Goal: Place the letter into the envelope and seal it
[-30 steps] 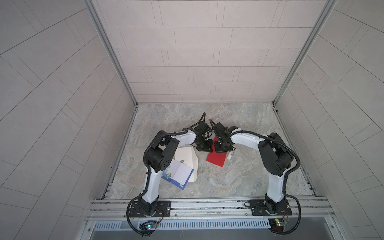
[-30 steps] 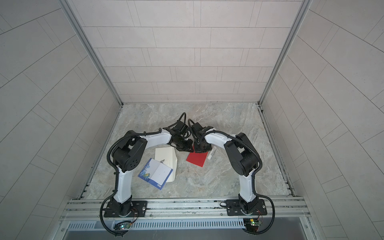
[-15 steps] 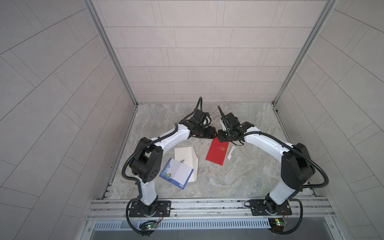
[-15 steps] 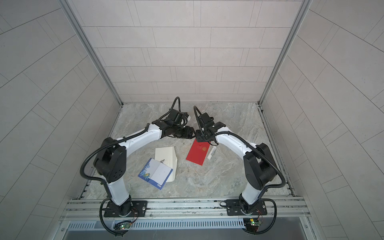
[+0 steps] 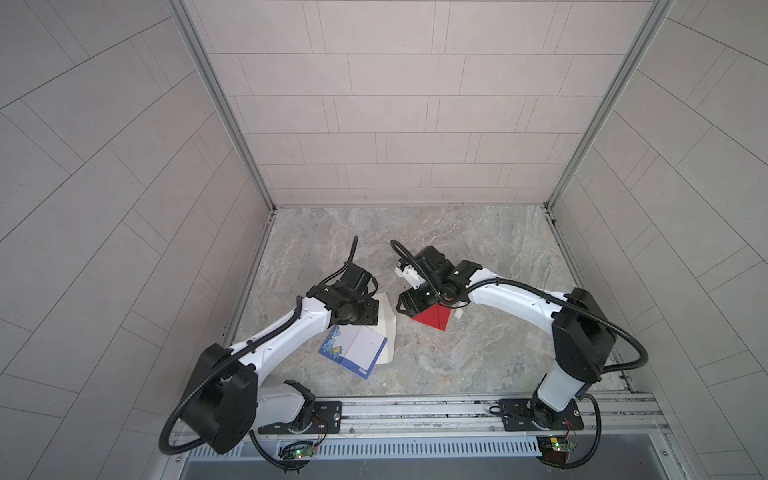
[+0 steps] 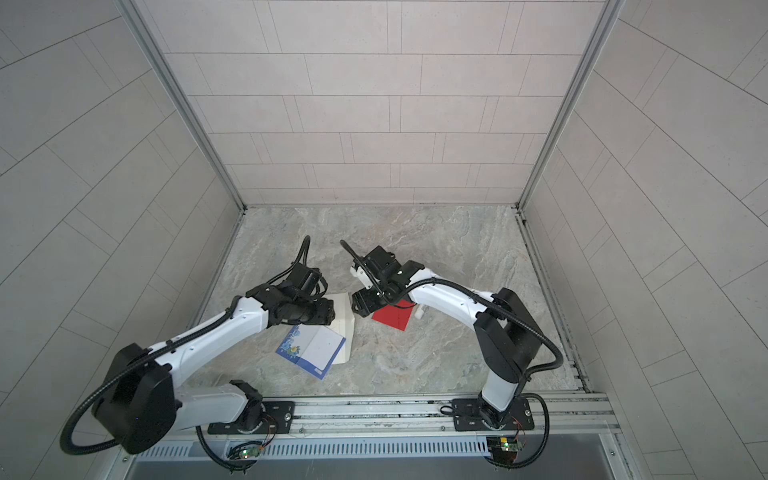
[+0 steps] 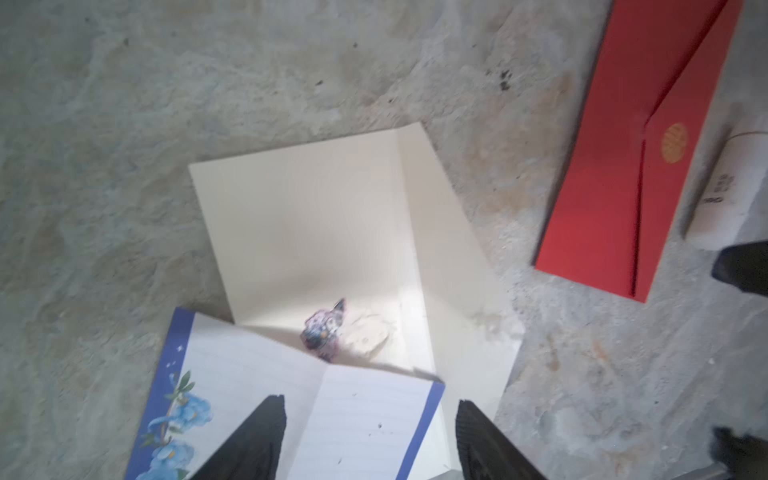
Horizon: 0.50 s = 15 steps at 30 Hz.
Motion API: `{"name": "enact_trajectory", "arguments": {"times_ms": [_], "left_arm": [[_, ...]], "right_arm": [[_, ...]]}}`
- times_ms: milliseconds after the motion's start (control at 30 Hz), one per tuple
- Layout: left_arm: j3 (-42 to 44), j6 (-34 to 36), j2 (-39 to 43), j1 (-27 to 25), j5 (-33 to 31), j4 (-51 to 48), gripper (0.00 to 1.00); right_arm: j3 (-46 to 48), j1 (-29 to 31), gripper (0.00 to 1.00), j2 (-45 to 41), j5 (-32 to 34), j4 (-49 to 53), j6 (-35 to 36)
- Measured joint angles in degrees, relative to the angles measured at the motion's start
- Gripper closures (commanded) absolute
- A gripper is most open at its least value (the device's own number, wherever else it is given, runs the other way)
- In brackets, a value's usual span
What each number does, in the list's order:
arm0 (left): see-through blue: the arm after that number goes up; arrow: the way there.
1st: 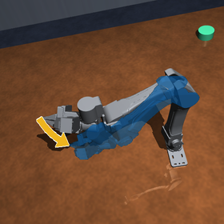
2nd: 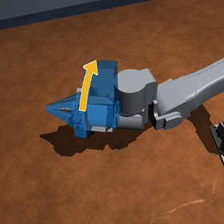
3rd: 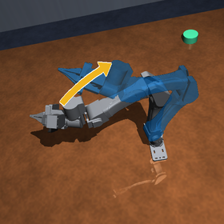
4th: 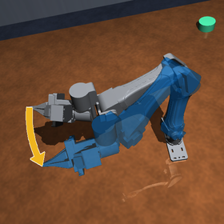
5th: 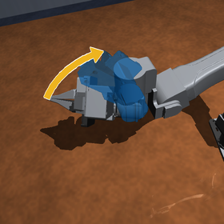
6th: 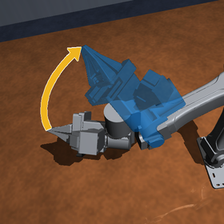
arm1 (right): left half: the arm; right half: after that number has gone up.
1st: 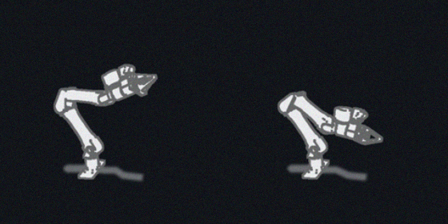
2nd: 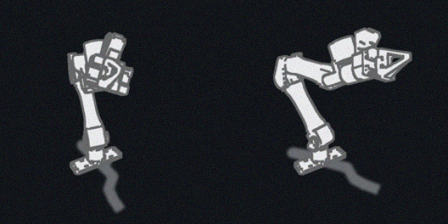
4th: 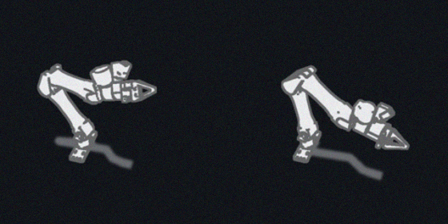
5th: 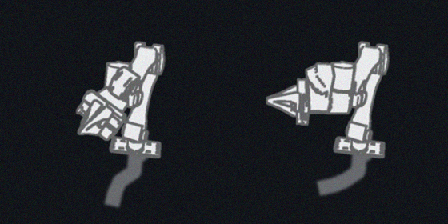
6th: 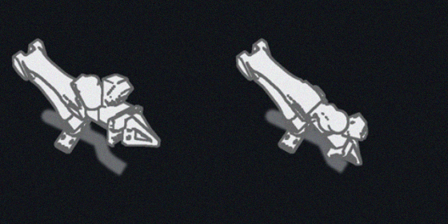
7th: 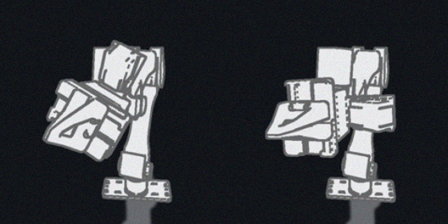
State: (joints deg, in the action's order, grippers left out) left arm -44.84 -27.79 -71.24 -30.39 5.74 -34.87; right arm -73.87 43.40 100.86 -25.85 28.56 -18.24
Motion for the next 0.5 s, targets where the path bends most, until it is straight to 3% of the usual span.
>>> {"name": "enact_trajectory", "arguments": {"times_ms": [100, 200, 333, 500], "left_arm": [[2.16, -0.68, 2.49, 0.00, -2.01, -0.52, 0.27], [3.76, -0.94, 2.91, 0.00, -2.62, -0.48, 0.27], [5.29, -0.92, 2.64, 0.00, -2.32, -0.17, 0.27], [6.08, -0.74, 2.45, 0.00, -0.87, 1.20, 0.26]], "right_arm": [[-3.13, 0.17, 0.43, 6.69, -2.05, 1.14, 1.36], [-4.74, 0.00, 0.57, 12.04, -4.13, 1.75, 2.43], [-5.11, -0.79, 0.89, 14.86, -6.99, 2.12, 2.62], [-5.09, -3.50, 0.97, 14.73, -9.16, 1.14, 0.68]]}}
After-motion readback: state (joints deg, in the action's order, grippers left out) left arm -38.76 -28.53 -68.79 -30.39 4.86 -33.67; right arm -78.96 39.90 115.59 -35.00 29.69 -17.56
